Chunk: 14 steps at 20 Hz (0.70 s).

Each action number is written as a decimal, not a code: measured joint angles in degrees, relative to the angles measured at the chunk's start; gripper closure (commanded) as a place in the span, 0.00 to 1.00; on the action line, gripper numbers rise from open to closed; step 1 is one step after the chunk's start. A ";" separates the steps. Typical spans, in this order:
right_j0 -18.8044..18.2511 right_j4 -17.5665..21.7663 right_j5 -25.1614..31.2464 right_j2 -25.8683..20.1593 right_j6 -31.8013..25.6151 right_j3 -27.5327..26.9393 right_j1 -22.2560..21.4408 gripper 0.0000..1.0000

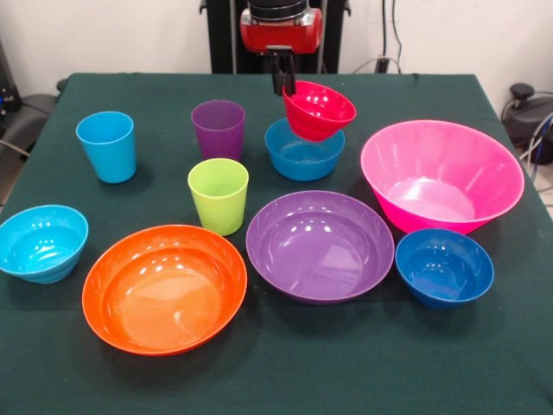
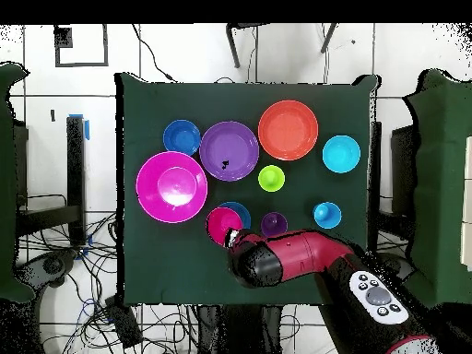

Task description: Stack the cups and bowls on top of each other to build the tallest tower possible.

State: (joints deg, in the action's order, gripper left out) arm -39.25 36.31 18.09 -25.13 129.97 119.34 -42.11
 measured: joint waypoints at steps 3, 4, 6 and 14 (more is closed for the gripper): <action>0.00 0.00 0.00 0.00 0.00 0.00 0.01 1.00; 0.00 0.00 0.00 0.00 0.00 0.00 0.01 1.00; 0.00 0.00 0.00 0.00 0.00 0.00 -0.02 1.00; 0.00 0.00 0.00 0.00 0.00 0.00 -0.03 1.00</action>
